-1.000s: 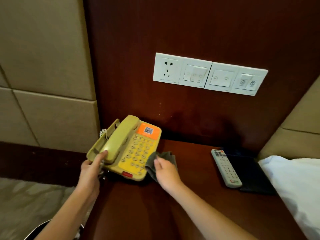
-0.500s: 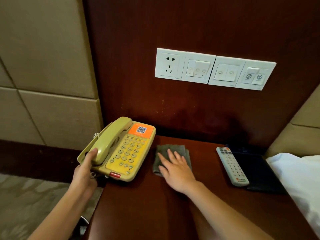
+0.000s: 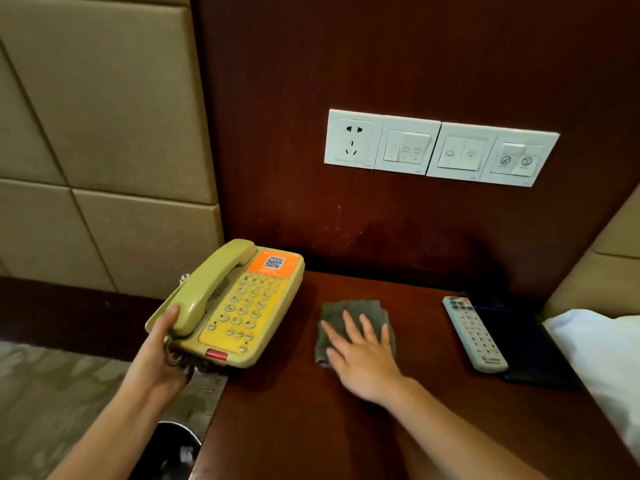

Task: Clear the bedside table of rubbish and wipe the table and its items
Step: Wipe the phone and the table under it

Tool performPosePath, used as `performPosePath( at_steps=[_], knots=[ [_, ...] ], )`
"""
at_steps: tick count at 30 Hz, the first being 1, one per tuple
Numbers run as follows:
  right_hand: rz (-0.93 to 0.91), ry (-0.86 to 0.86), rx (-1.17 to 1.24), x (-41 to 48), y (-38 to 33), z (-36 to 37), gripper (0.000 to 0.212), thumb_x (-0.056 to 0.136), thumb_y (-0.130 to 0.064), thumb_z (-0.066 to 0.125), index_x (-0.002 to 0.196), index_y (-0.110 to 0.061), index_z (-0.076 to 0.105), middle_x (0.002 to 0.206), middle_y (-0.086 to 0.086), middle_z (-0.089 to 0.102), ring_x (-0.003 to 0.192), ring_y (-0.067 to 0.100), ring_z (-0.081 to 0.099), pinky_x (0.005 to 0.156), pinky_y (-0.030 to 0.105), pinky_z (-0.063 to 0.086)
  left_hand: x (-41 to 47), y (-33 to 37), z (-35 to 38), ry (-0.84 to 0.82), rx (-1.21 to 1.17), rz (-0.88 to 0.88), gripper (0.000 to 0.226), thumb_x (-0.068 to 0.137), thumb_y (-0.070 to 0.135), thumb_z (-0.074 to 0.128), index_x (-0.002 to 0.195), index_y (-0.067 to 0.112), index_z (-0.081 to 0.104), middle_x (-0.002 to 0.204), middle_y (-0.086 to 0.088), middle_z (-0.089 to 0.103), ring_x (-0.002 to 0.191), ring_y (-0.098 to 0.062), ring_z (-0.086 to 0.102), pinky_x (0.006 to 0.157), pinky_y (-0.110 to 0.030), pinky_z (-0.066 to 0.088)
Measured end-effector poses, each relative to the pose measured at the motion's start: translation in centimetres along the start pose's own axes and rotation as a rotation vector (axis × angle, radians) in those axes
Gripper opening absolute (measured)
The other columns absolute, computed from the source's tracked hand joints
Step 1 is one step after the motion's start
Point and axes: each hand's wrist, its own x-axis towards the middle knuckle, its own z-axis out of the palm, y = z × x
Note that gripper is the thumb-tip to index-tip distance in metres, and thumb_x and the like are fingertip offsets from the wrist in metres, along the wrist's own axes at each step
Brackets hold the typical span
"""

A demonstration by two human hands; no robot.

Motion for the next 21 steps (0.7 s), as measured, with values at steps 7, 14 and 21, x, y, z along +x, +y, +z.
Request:
performPosePath(
  at_steps=[7,14,21],
  knots=[
    [-0.414,-0.092,-0.050,-4.0,-10.8,2.4,0.051,0.099,-0.053,0.013,0.148,-0.045,0.004,0.160,-0.001,-0.014,0.142,0.027,-0.026,0.103,0.053,-0.030,-2.1,2.9,-1.4,-0.027,-0.023,0.058,0.034,0.089,0.050,0.049,0.097,0.019,0.060,0.063,-0.003,0.071,0.048,-0.014,0.066,0.042,-0.017,0.049],
    [-0.379,-0.046,-0.101,0.8,-8.2,1.4,0.066,0.086,-0.065,-0.003,0.148,-0.045,0.006,0.161,-0.003,-0.007,0.146,0.024,-0.013,0.112,0.052,-0.017,-2.3,3.3,-2.6,0.008,-0.054,0.060,0.036,0.089,0.050,0.050,0.092,0.016,0.059,0.062,-0.004,0.071,0.049,-0.017,0.068,0.047,-0.026,0.054],
    [0.226,0.037,-0.020,4.8,8.0,-1.7,0.050,0.100,-0.052,0.009,0.147,-0.048,-0.004,0.159,-0.007,-0.015,0.147,0.019,-0.012,0.116,0.051,-0.007,-1.1,3.5,-3.7,0.074,-0.072,0.081,0.030,0.086,0.052,0.050,0.082,0.022,0.053,0.051,0.001,0.066,0.055,-0.015,0.059,0.055,-0.023,0.039]
  ],
)
